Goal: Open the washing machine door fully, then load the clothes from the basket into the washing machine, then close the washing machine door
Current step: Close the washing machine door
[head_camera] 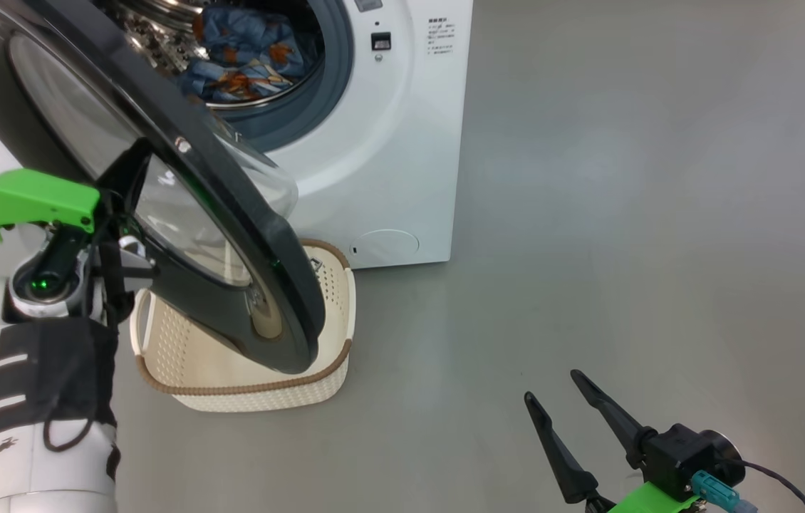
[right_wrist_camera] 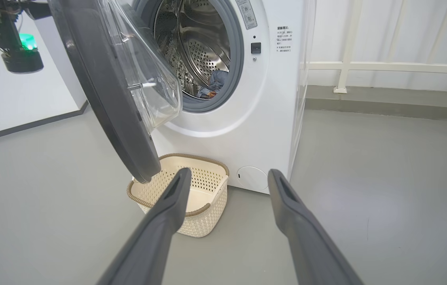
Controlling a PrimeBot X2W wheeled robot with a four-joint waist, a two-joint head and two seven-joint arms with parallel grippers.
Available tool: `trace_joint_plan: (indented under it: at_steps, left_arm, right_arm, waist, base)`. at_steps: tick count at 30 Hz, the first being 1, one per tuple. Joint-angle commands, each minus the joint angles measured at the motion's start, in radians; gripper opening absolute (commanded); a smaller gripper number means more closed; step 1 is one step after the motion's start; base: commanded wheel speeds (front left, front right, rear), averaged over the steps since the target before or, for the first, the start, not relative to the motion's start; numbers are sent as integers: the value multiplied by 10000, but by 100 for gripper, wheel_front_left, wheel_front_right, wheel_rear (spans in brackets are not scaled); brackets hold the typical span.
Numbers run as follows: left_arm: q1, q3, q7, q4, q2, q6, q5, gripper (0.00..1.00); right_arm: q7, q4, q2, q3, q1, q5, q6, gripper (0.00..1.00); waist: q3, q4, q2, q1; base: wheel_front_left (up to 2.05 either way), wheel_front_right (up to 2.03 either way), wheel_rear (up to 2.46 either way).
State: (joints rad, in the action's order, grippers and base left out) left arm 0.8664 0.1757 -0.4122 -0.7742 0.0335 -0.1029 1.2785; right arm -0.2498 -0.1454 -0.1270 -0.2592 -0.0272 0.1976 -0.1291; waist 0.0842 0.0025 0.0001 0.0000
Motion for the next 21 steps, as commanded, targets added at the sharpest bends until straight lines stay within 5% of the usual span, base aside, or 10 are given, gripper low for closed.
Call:
trace_joint_plan:
  at_steps: [1,13,21]
  left_arm:
    - [539,-47,17,209,174,-215,22,0]
    - [508,-1125,436,-6,169,-275,686,0]
    - [-356,-2428,793,516,772,-277,-313,0]
  right_arm:
    - [-120,198,17,-272,-304,196,-16,100]
    - [-120,144,17,-303,-164,215,-16,100]
    - [-120,197,82,-163,64,183,-16,100]
  waist:
    - [-84,-61,-1,0]
    - [-349,-68,-1,0]
    - [-520,72,-1,0]
  base:
    - [0,0,0]
    - [0,0,0]
    - [0,0,0]
